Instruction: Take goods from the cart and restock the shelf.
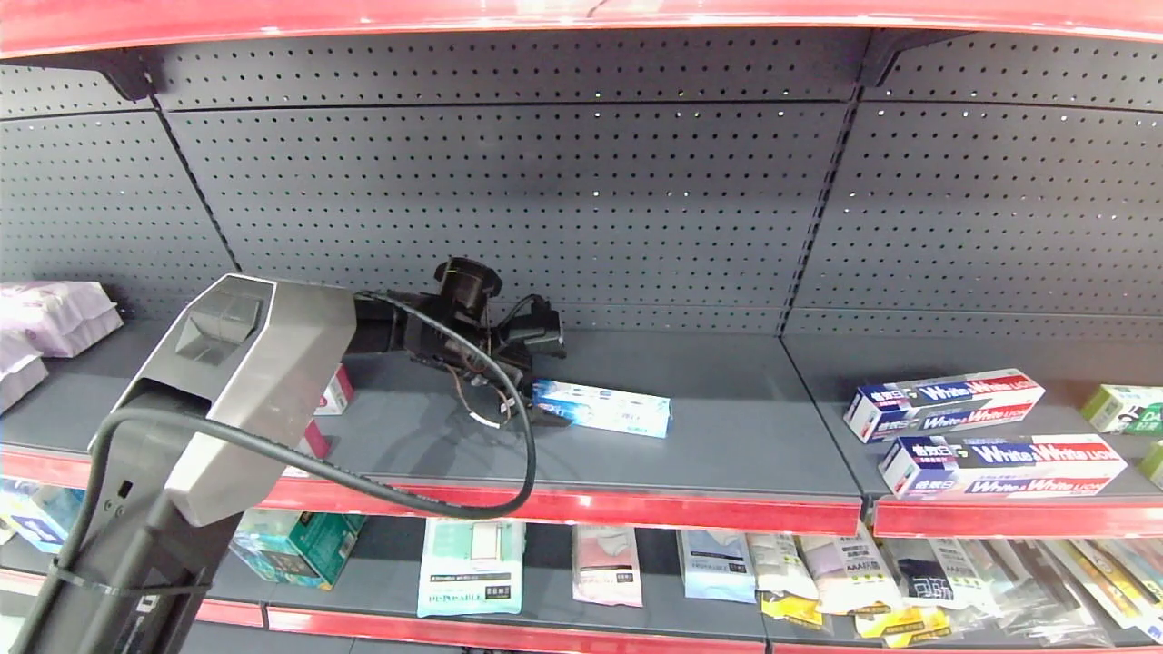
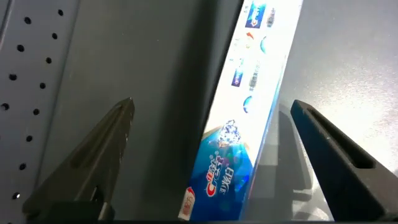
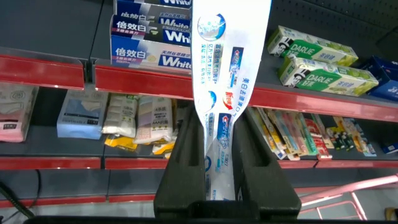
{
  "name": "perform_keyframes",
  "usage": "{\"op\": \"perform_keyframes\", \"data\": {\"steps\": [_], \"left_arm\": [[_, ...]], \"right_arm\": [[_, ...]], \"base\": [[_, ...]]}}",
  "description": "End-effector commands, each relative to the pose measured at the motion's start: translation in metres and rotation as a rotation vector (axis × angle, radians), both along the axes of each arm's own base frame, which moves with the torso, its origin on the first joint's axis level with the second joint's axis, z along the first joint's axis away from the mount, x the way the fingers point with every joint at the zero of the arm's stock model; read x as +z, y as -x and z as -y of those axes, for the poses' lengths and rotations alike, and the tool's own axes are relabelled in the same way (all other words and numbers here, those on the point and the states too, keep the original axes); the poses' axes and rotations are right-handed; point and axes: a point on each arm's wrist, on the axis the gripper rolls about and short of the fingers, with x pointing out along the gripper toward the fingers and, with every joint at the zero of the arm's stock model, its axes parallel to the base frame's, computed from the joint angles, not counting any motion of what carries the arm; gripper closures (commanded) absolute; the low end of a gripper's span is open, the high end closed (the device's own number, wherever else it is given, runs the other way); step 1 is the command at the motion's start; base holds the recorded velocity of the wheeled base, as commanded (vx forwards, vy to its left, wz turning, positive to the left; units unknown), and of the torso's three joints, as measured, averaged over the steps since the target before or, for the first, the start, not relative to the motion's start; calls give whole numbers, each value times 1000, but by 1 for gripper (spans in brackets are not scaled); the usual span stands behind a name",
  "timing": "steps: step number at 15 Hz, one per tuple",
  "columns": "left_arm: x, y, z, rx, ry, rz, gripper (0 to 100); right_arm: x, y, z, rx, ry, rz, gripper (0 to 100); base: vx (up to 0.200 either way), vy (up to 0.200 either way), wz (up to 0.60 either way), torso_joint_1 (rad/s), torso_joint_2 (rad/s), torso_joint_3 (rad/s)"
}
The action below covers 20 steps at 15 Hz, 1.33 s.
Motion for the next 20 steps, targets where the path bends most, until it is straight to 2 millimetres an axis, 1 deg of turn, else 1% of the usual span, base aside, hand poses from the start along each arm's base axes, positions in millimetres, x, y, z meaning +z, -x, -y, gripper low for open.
{"op": "perform_keyframes", "data": {"steps": [1, 7, 8, 10, 12, 16, 18, 20], "left_arm": [[-2, -1, 1, -2, 0, -1, 0], [-6, -2, 2, -3, -2, -6, 0], [-5, -2, 2, -3, -1, -3, 100], [-3, -1, 2, -3, -6, -17, 100], [-5, 4, 0, -3, -27, -77, 100], [-5, 8, -1, -8, -45, -118, 100], [1, 12, -3, -16, -54, -127, 100], [18, 21, -6, -49, -42, -147, 100]], "right_arm": [[-1, 0, 0, -1, 0, -3, 100], [-3, 1, 0, -8, 2, -5, 100], [-3, 1, 0, -8, 2, -3, 100], [-3, 2, 0, -6, 9, -2, 100], [-3, 2, 0, -5, 18, -7, 100], [-5, 2, 0, -5, 17, -13, 100], [-5, 2, 0, -5, 17, -11, 100], [-4, 3, 0, -5, 18, -4, 100]], "base": [[0, 0, 0, 0, 0, 0], [0, 0, 0, 0, 0, 0], [0, 0, 0, 0, 0, 0], [0, 0, 0, 0, 0, 0], [0, 0, 0, 0, 0, 0], [0, 0, 0, 0, 0, 0], [0, 0, 0, 0, 0, 0], [0, 0, 0, 0, 0, 0]]}}
